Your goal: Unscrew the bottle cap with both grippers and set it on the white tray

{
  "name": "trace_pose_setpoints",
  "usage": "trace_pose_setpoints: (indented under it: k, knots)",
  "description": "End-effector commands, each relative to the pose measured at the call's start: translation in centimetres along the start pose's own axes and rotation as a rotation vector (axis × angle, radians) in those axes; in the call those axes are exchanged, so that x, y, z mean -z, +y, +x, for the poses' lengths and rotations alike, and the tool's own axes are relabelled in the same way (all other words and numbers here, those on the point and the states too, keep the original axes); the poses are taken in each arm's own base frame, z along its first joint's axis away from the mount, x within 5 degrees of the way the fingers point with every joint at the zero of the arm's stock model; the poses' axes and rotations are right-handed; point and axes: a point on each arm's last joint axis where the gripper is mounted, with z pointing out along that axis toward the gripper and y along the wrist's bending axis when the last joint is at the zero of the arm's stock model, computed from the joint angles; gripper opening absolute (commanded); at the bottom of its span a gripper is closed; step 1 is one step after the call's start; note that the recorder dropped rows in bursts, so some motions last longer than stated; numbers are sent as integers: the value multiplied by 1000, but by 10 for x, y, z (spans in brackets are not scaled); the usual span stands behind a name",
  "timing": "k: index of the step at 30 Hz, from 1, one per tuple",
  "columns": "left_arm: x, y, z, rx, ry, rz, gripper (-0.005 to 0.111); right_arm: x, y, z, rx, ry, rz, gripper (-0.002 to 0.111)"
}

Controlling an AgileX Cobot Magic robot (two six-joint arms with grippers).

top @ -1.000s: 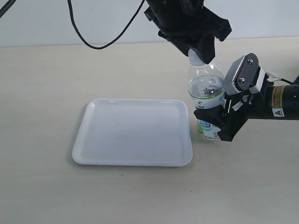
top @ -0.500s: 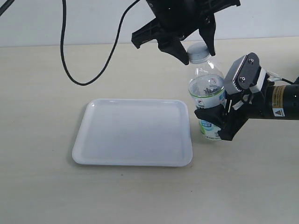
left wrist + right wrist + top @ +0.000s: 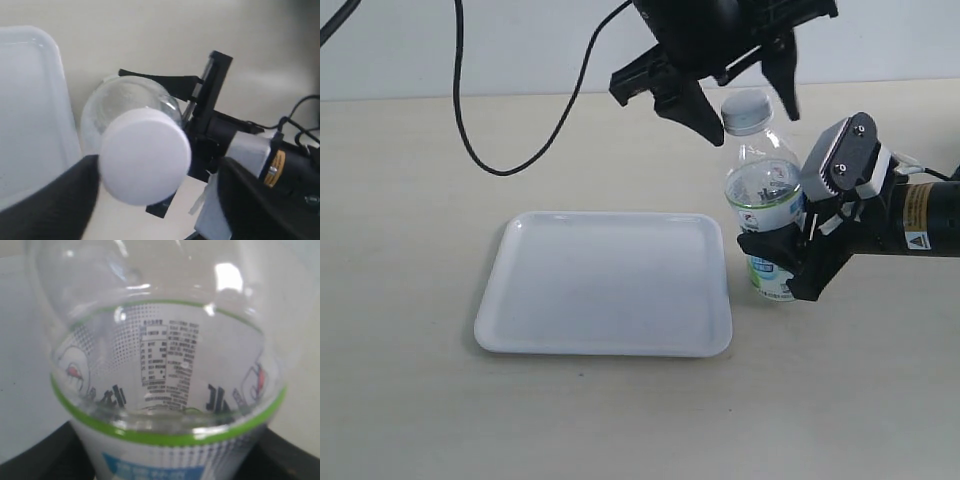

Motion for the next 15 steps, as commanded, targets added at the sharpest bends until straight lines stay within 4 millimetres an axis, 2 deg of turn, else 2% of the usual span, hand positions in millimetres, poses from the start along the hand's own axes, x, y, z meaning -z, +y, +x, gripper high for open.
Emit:
trace_pose_setpoints:
  k: [1,3,7,12,15]
  knots:
    - [-3,-4,2,-172,10,33,96,0,2,0,27,1,-19,0]
    - [-3,-1,0,-259,-1,11,98,0,2,0,27,1,-19,0]
    - [-1,4,-3,-470,-26,-65,94,0,2,0,27,1,-19,0]
    - [8,6,-4,-698,-46,-120,79,0,2,0,19,1,-19,0]
    - [14,4,-3,-829,-51,-122,74,0,2,0,6,1,-19,0]
